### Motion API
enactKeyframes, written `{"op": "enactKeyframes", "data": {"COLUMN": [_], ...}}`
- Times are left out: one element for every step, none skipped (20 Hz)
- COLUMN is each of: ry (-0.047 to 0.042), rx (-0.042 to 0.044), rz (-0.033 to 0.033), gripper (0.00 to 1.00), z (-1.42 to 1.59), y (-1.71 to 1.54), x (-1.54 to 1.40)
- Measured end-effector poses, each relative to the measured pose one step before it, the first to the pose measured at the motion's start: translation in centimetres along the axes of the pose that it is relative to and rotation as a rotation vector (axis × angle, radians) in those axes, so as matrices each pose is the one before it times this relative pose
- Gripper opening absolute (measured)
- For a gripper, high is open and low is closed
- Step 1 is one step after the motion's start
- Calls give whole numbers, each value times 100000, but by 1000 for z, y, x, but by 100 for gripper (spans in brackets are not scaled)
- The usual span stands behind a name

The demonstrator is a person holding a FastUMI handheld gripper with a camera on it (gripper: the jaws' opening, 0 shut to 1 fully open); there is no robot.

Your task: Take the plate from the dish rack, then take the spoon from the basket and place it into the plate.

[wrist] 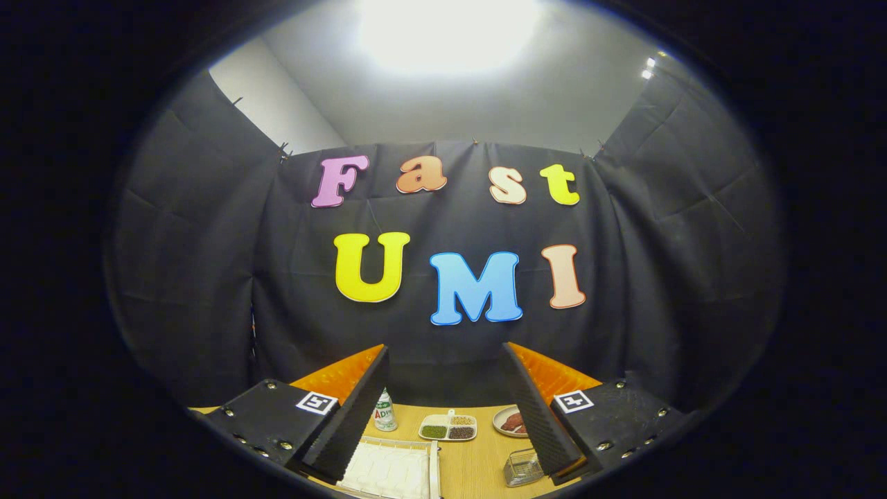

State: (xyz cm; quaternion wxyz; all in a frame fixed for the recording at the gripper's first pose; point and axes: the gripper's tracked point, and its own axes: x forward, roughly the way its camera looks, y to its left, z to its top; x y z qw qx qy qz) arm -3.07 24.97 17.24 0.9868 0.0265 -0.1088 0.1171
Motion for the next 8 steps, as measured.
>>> {"op": "enactKeyframes", "data": {"ry": [173,317,175,309,98,412,460,516], "rx": [-178,71,225,138,183,348,371,151], "rz": [-619,-372,61,-104,-402,-437,-481,-964], "gripper": [98,98,98,98,98,98,98,98], "z": [-227,-168,-262,-114,-185,-214,-439,-311], "y": [-529,-407,-189,-99,-331,-272,-309,-525], "x": [115,3,57,74,110,-22,115,14]}}
